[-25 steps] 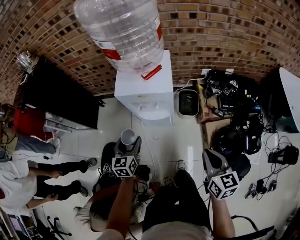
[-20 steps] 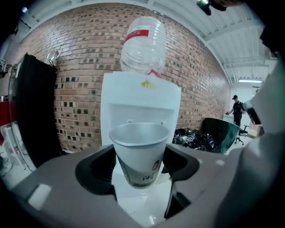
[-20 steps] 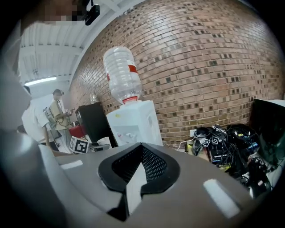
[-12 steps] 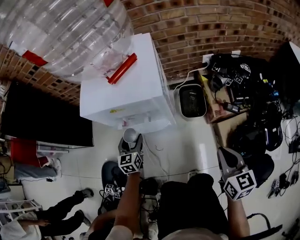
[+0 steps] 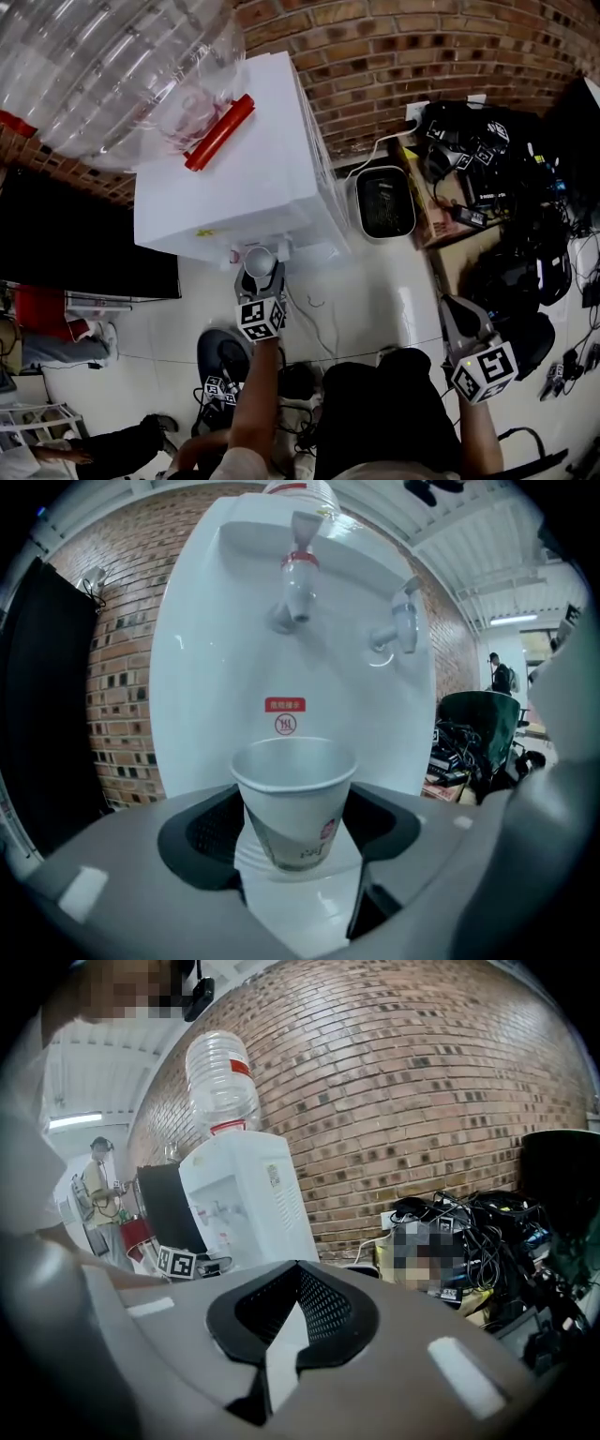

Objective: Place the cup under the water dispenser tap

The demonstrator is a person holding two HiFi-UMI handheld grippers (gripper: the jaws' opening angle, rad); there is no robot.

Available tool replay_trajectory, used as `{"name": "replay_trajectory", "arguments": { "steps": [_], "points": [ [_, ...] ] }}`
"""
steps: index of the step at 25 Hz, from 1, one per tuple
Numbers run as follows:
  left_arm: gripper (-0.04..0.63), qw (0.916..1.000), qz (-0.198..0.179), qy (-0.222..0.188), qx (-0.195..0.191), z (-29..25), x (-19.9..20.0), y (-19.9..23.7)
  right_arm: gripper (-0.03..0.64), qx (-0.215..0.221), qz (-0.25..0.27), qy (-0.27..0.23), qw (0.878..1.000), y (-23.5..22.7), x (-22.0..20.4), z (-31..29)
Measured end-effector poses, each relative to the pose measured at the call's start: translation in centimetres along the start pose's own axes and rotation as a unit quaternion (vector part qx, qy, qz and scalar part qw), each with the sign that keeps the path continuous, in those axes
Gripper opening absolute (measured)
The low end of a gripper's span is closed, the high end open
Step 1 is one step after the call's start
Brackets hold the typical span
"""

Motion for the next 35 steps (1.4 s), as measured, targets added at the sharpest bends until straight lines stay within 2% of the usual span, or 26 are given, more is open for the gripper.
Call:
{"name": "replay_trajectory", "arguments": {
  "steps": [7,11,17,19,21,24,26,28,30,31,35],
  "points": [
    [0.346,0.9996,0.018,0.02,-0.005,-1.0,-1.0,0.0,0.001,-0.005,0.001,0.0,1.0,-0.2,0.7,0.6],
    [0.435,0.9985,0.037,0.041,0.003,0.0,-1.4,0.0,0.0,-0.008,-0.003,0.001,1.0,0.0,1.6,1.4],
    [0.432,0.9948,0.072,0.069,0.019,8.2,0.8,-1.2,0.002,0.004,-0.016,0.017,1.0,2.5,5.4,5.8],
    [0.426,0.9939,0.085,0.07,0.006,12.1,3.0,-1.8,0.002,0.008,-0.019,0.017,1.0,3.8,7.2,8.3],
    [0.416,0.9934,0.087,0.07,-0.025,16.4,6.1,-2.9,0.002,0.012,-0.022,0.016,1.0,5.5,9.0,11.2],
    [0.353,0.9934,0.064,0.072,-0.063,24.3,11.2,-5.2,0.0,0.031,-0.02,0.017,0.999,8.4,11.4,15.8],
    [0.287,0.9941,0.055,0.069,-0.064,30.0,14.3,-6.7,0.0,0.045,-0.02,0.017,0.999,10.4,12.7,18.9],
    [0.197,0.9947,0.063,0.066,-0.046,35.2,16.9,-7.7,0.002,0.055,-0.023,0.01,0.998,12.3,14.0,21.6],
    [0.039,0.9947,0.075,0.067,-0.022,40.0,18.6,-8.6,0.0,0.063,-0.019,0.001,0.998,14.1,14.8,24.2],
    [0.012,0.9946,0.081,0.063,-0.014,42.4,19.2,-9.2,0.0,0.067,-0.015,-0.002,0.998,14.8,15.0,25.5],
    [0.011,0.9944,0.101,0.033,-0.006,48.5,21.1,-12.1,0.0,0.088,0.01,-0.008,0.996,16.5,15.3,29.1]
  ]
}}
Point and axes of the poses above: the fingertips, and each gripper's own axes: z backward along the fingers, y to its left, x out of its top, the point moved 4 cm from there along z, backward along the fingers, and after that the axes turned 10 degrees about y, right-handed, at the moved point
